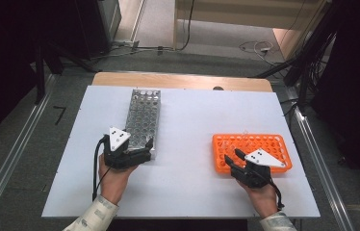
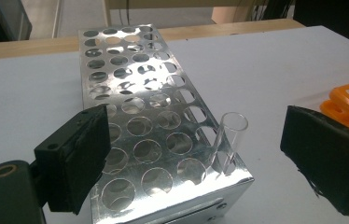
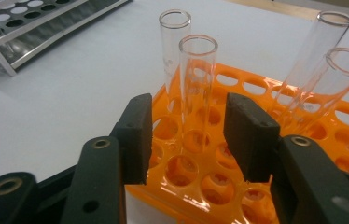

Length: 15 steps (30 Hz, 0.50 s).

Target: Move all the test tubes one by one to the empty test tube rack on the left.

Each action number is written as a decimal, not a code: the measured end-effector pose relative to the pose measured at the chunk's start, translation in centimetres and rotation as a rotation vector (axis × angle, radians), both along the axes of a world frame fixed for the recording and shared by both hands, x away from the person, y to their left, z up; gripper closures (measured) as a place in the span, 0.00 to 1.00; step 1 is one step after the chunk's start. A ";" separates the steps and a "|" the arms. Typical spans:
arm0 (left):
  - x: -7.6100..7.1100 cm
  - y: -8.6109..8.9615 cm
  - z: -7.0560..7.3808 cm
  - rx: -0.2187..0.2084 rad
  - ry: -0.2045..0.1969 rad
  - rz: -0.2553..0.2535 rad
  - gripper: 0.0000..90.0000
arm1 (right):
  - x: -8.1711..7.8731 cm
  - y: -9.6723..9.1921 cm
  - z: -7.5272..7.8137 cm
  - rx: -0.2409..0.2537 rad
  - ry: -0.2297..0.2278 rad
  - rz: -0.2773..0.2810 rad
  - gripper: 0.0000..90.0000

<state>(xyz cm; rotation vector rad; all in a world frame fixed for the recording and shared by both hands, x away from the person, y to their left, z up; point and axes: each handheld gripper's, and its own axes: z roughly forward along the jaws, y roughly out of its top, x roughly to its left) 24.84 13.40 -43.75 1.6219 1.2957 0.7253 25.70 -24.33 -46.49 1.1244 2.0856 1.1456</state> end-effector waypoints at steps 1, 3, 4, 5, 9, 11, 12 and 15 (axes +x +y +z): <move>0.0 0.0 0.0 0.000 0.002 -0.001 0.10 | 0.1 0.1 -0.1 0.002 -0.002 -0.004 0.60; 0.0 0.1 -0.1 -0.002 0.006 -0.002 0.10 | 0.3 0.1 -0.2 -0.001 0.000 -0.006 0.63; 0.0 0.1 -0.1 -0.002 0.010 -0.003 0.10 | 0.4 0.1 -0.3 -0.005 -0.002 -0.009 0.64; 0.0 0.1 -0.1 -0.002 0.011 -0.003 0.10 | 0.4 0.1 -0.3 -0.005 -0.002 -0.009 0.64; 0.0 0.1 -0.1 -0.003 0.008 -0.002 0.10 | 0.7 0.2 -0.6 -0.015 0.003 -0.014 0.69; 0.0 0.1 -0.1 -0.005 0.006 -0.004 0.11 | 0.8 0.3 -0.7 -0.023 0.004 -0.014 0.73; 0.0 0.1 -0.1 -0.005 0.006 -0.003 0.11 | 0.8 0.3 -0.7 -0.024 0.002 -0.012 0.76; 0.0 0.1 0.0 -0.007 0.005 -0.004 0.11 | 0.7 0.3 -0.7 -0.028 -0.005 -0.015 0.80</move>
